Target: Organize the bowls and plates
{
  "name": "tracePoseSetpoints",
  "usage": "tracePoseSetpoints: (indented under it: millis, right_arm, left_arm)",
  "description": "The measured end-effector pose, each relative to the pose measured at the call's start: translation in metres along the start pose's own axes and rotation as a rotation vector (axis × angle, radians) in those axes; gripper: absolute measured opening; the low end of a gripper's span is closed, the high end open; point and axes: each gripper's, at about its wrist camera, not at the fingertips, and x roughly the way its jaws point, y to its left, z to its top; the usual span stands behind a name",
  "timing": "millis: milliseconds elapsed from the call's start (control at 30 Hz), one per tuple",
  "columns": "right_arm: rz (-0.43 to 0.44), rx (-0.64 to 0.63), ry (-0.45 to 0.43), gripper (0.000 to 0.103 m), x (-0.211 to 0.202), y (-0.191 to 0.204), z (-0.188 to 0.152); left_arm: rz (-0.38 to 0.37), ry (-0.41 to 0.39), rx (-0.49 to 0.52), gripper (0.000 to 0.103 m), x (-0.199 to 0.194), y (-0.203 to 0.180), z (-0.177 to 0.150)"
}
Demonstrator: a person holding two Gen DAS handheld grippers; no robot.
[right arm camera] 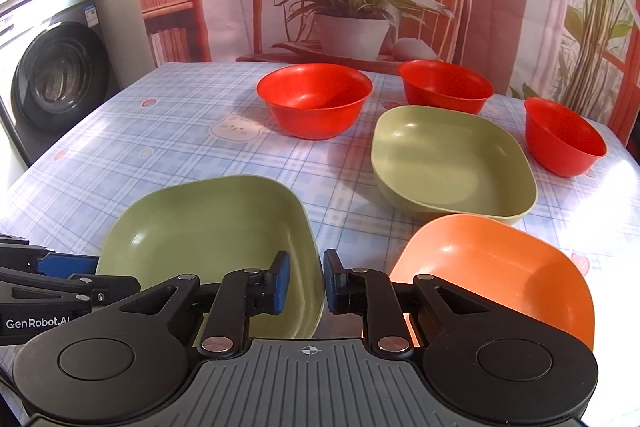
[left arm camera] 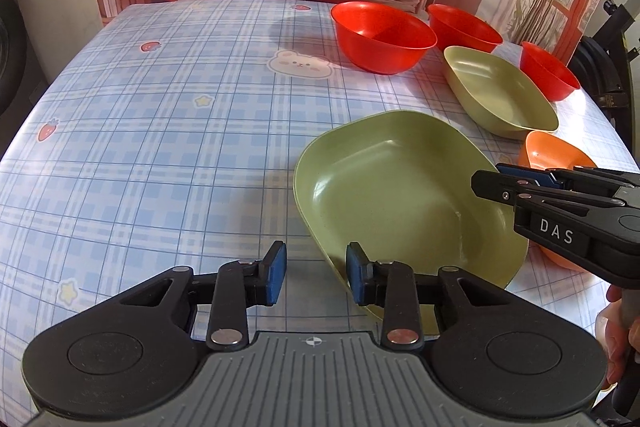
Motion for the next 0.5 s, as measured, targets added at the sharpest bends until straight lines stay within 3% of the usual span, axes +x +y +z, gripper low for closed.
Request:
tracePoseSetpoints:
  millis: [100, 500]
  right_arm:
    - [0.004, 0.011, -0.001, 0.008, -0.001, -0.002, -0.001]
    - [0.041, 0.029, -0.019, 0.005, -0.015, 0.001, 0.000]
  left_arm:
    - [0.002, -0.008, 0.022, 0.017, -0.002, -0.006, -0.001]
    - [0.034, -0.051, 0.011, 0.013, -0.013, 0.001, 0.003]
